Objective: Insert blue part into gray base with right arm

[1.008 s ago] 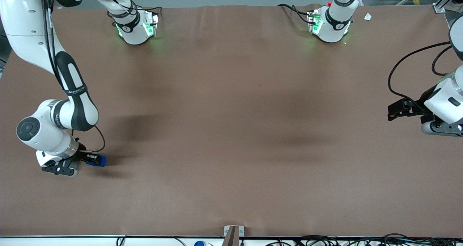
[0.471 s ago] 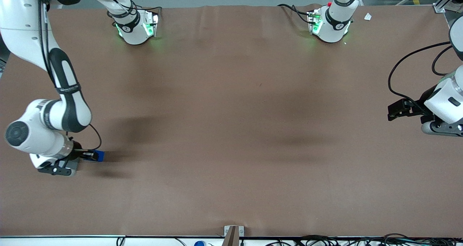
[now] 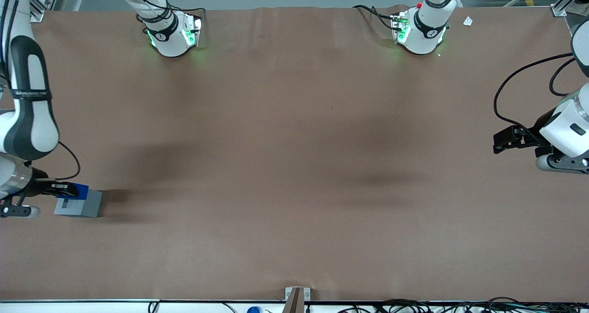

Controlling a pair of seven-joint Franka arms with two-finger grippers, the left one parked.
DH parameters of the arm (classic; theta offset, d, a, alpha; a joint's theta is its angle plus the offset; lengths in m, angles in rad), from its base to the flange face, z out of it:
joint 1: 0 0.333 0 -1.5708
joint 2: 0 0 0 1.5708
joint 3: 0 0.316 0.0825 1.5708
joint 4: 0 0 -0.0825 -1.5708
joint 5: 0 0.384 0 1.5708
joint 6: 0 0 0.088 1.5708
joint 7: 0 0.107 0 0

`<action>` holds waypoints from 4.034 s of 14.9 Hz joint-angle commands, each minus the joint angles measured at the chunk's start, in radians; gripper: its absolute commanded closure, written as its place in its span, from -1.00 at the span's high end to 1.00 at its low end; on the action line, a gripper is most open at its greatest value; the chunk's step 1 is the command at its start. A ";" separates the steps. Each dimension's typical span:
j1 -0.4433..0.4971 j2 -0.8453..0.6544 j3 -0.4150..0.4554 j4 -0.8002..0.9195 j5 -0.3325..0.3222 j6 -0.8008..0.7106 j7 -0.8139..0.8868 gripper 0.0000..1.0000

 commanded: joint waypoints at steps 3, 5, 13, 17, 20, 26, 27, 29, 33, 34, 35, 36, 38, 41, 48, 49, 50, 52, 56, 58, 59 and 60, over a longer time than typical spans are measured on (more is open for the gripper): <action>-0.043 0.054 0.013 0.035 -0.003 0.033 -0.057 -0.90; -0.050 0.082 0.015 0.053 -0.001 0.049 -0.057 -0.90; -0.057 0.118 0.015 0.082 -0.001 0.076 -0.057 -0.91; -0.063 0.132 0.015 0.085 0.016 0.099 -0.057 -0.91; -0.077 0.143 0.015 0.084 0.054 0.121 -0.054 -0.91; -0.072 0.155 0.015 0.084 0.072 0.121 -0.049 -0.78; -0.066 0.154 0.015 0.084 0.071 0.121 -0.045 -0.58; -0.063 0.154 0.015 0.084 0.072 0.121 -0.045 0.99; -0.063 0.099 0.021 0.081 0.074 0.080 -0.055 1.00; -0.060 0.059 0.021 0.082 0.075 0.023 -0.051 1.00; -0.057 0.033 0.021 0.084 0.074 -0.028 -0.046 1.00; -0.049 -0.011 0.021 0.082 0.074 -0.071 -0.046 1.00; -0.034 -0.116 0.018 0.068 0.072 -0.234 -0.031 1.00; -0.012 -0.274 0.018 0.000 0.072 -0.345 0.012 1.00; 0.192 -0.464 0.020 0.006 0.014 -0.571 0.357 1.00; 0.199 -0.472 0.021 0.013 0.014 -0.577 0.360 1.00; 0.201 -0.480 0.021 0.022 0.016 -0.588 0.354 1.00; 0.201 -0.480 0.021 0.033 0.014 -0.608 0.350 1.00; 0.250 -0.483 0.021 0.032 -0.010 -0.612 0.363 1.00; 0.249 -0.504 0.021 0.021 -0.010 -0.606 0.363 1.00; 0.249 -0.507 0.020 0.019 -0.010 -0.612 0.363 1.00; 0.249 -0.510 0.020 0.018 -0.010 -0.614 0.363 1.00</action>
